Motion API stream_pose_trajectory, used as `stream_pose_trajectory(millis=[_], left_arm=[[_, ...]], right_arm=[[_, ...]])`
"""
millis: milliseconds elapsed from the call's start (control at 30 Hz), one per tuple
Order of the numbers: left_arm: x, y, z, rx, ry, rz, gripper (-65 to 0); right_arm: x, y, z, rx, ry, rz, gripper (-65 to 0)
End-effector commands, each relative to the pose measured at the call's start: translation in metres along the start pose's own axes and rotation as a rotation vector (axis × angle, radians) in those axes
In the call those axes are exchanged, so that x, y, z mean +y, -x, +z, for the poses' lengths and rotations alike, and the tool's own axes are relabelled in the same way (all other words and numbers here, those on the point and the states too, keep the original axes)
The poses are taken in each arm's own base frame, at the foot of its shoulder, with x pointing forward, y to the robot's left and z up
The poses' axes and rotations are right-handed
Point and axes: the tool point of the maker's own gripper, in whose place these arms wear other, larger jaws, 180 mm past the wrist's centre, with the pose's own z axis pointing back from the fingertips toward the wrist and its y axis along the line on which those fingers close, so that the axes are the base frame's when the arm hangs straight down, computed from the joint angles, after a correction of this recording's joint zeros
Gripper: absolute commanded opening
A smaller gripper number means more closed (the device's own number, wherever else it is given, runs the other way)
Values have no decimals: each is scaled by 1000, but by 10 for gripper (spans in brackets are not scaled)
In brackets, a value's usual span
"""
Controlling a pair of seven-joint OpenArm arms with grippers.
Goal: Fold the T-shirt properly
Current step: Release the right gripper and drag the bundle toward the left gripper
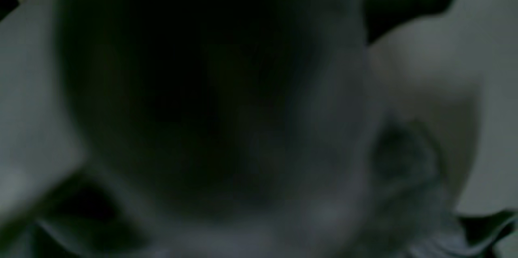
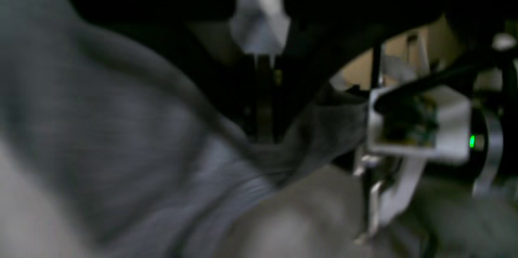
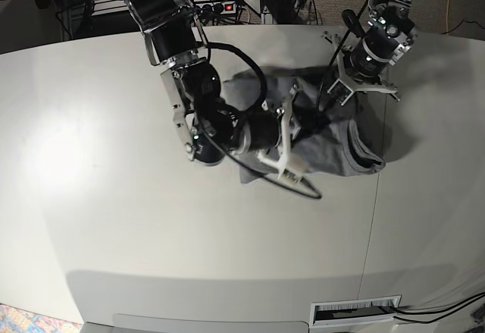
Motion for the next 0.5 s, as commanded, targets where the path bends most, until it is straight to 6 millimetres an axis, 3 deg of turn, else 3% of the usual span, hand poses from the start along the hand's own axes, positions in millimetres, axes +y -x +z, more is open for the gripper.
stream_pose_trajectory(millis=[0, 100, 200, 333, 467], left_arm=[[14, -4, 7, -3, -67, -20, -650], [39, -17, 21, -13, -201, -85, -650], [55, -43, 41, -82, -288, -108, -650], [79, -72, 74, -158, -426, -97, -650], [96, -76, 105, -181, -568, -57, -650]], right_arm=[[-3, -30, 10, -105, 6, 15, -650], [-27, -43, 34, -192, 72, -29, -650], [-43, -48, 51, -230, 118, -54, -650], [-49, -39, 52, -183, 150, -53, -650], [-59, -30, 51, -130, 211, -35, -650]])
